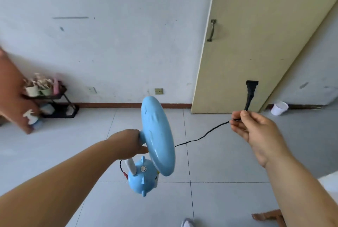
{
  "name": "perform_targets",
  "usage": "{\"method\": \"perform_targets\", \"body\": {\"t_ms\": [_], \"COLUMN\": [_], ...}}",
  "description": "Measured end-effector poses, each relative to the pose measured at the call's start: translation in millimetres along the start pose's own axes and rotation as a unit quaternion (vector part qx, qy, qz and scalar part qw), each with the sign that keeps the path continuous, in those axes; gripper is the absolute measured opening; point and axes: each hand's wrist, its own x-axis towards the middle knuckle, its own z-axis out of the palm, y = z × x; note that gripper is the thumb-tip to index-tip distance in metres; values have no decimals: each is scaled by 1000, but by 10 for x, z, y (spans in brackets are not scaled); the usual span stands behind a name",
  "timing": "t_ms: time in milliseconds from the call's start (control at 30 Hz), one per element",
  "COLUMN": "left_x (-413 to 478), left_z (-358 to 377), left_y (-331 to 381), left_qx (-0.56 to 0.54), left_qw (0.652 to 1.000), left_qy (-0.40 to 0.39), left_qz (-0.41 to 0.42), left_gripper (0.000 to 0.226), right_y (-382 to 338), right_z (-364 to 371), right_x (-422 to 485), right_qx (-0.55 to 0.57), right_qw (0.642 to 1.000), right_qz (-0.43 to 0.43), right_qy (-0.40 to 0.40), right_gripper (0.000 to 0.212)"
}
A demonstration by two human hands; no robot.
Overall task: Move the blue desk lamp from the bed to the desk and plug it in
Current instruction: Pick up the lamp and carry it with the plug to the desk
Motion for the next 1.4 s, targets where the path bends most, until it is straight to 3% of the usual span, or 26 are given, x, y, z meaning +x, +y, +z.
{"method": "perform_targets", "body": {"t_ms": [367,700,900,1400], "left_x": [363,439,336,-1], "left_z": [-286,-472,-583,-956], "left_y": [-836,-1761,-2758,-5502], "left_qx": [-80,-176,-202,-209], "left_qw": [988,953,933,896], "left_qy": [-5,31,48,116], "left_qz": [-131,-246,-293,-373], "left_gripper": [47,35,37,27], "right_y": [-11,13,150,417], "right_z": [1273,2788,4120,7147], "right_x": [989,1461,1300,685], "right_qx": [-44,-74,-83,-75], "right_qw": [987,955,930,902], "right_qz": [7,23,16,26], "right_qy": [-155,-287,-358,-424], "right_gripper": [25,23,20,21]}}
